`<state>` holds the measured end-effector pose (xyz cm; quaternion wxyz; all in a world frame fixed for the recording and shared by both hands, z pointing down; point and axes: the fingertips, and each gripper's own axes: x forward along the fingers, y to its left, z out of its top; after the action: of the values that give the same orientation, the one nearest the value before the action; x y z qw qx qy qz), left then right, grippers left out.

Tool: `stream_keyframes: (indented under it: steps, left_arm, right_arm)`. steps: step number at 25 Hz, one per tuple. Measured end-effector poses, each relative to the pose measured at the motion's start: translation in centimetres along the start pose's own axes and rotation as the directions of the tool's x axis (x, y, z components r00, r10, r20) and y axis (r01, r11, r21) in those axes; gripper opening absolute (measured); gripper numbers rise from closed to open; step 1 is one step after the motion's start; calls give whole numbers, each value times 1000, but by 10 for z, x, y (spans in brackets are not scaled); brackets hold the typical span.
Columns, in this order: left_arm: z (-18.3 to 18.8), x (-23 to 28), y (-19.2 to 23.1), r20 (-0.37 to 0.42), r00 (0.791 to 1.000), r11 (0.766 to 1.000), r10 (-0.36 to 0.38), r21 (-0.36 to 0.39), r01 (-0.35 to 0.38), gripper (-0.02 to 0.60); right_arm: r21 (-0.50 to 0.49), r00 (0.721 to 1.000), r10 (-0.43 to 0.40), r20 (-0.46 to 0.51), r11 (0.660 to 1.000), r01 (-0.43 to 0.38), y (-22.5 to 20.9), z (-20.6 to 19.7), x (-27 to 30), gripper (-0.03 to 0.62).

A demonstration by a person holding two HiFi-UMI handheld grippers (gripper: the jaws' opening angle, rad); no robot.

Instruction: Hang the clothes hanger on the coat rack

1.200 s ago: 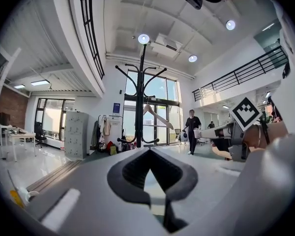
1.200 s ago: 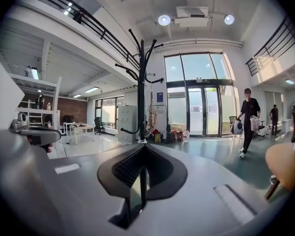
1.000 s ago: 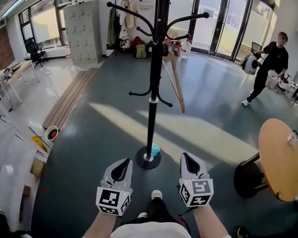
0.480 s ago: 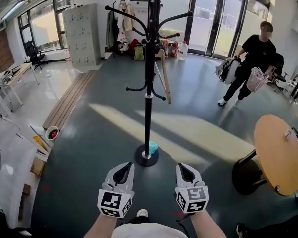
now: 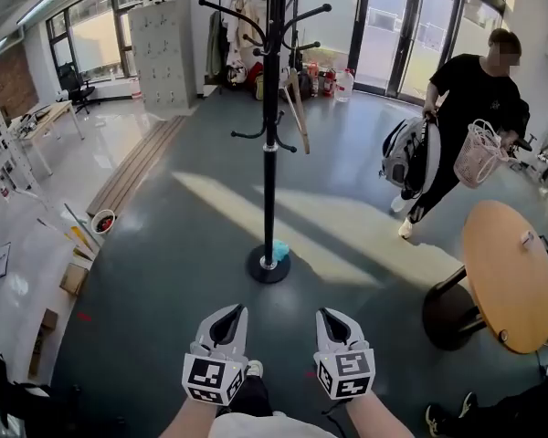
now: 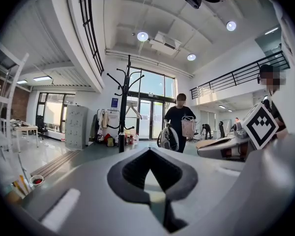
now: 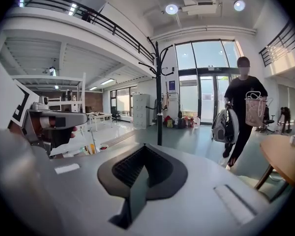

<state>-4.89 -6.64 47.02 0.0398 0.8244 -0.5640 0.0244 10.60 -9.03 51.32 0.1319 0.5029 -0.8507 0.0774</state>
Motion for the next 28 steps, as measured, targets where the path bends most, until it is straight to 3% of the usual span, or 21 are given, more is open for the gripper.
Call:
stream_keyframes:
  steps: [5,11,28]
  left_arm:
    - [-5,-45,-21,-8,999,999,34,8,-34,0]
    - [6,-78,-11,11,998,998,67,21,-67,0]
    - [9,-154,50,41,999,999,-13,43,12,0]
  right_arm:
    - [-12,999,45,5,999,-45,26,-12,-36,26]
    - [-14,998,61,21,998,-61,54,-9,-54,26]
    - [23,997,-62,38,998,62,142,-12,-67,26]
